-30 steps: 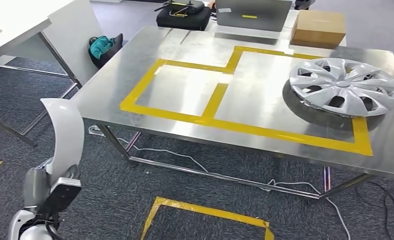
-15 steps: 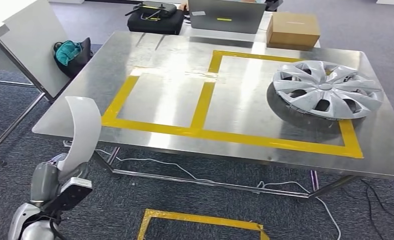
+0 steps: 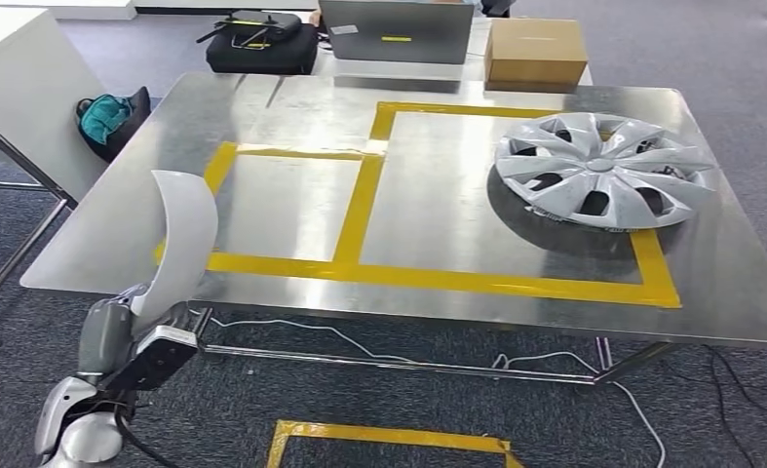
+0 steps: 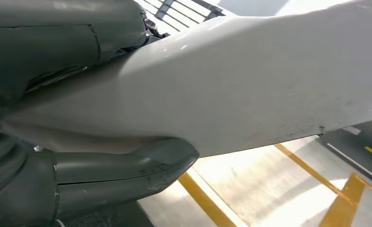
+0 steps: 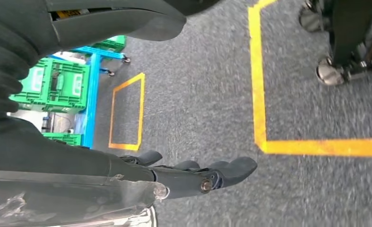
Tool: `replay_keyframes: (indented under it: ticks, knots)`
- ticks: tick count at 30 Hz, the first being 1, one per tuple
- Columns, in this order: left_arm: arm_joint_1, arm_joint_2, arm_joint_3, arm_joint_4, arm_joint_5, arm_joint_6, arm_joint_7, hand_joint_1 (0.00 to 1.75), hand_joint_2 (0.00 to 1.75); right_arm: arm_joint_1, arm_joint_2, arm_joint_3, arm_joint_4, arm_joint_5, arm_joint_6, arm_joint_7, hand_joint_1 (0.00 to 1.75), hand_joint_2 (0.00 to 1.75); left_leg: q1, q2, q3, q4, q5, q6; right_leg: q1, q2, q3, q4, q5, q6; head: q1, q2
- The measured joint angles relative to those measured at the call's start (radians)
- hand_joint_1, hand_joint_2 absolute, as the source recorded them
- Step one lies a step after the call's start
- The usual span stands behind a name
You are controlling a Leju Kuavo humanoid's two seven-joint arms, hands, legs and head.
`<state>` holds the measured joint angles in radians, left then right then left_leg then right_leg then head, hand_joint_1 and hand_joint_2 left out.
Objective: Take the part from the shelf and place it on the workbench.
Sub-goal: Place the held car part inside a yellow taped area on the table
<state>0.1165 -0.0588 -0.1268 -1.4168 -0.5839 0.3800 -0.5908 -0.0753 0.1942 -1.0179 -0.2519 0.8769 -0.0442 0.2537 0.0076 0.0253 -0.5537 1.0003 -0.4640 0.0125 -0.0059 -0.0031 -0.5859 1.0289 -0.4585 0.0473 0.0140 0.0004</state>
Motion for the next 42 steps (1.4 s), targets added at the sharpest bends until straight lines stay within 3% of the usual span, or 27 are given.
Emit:
replay_keyframes:
  ticks: [5,9,19,25,32,42]
  knots:
    - [-0.043,-0.005,-0.005,0.029,-0.037,-0.009,0.084,1.75,1.75,-0.001,0.0,0.0,0.0,0.005,0.001,0.0,0.0,1.75,0.0,0.0,0.005,-0.012,0.003,-0.024,0.001,-0.001,0.0,0.0,-0.004,-0.008,0.0,0.0]
    - [-0.099,-0.013,-0.009,0.068,-0.097,0.003,0.164,1.75,1.75,-0.004,0.0,0.0,0.0,0.013,0.004,0.0,0.0,1.75,0.001,0.0,0.005,-0.012,0.004,-0.031,0.001,-0.001,0.0,0.0,-0.003,-0.01,0.001,0.0]
    - [-0.304,-0.015,-0.053,0.253,-0.473,0.076,0.418,1.75,1.75,-0.021,-0.002,0.005,0.0,0.052,0.033,0.0,0.0,1.75,0.0,0.001,0.005,-0.012,0.006,-0.032,0.0,-0.001,0.003,-0.005,0.003,-0.009,0.001,0.0]
    - [-0.5,-0.019,-0.098,0.452,-0.724,0.065,0.59,1.75,1.75,-0.043,-0.007,0.033,0.0,0.085,0.058,0.0,0.0,1.75,0.0,0.001,0.005,-0.011,0.007,-0.032,0.0,-0.001,0.003,-0.006,0.005,-0.009,0.001,0.0]
    - [-0.677,-0.044,-0.145,0.66,-0.867,-0.007,0.678,1.75,1.75,-0.053,-0.007,0.067,0.0,0.11,0.059,0.0,0.0,1.75,0.0,0.001,0.005,-0.011,0.007,-0.032,0.0,-0.001,0.003,-0.006,0.006,-0.009,0.001,0.0]
    - [-0.757,-0.072,-0.191,0.804,-0.892,-0.072,0.744,1.75,1.75,-0.06,-0.007,0.095,0.001,0.119,0.062,0.0,0.0,1.75,0.0,0.001,0.004,-0.011,0.007,-0.031,0.0,0.0,0.003,-0.006,0.006,-0.009,0.001,0.0]
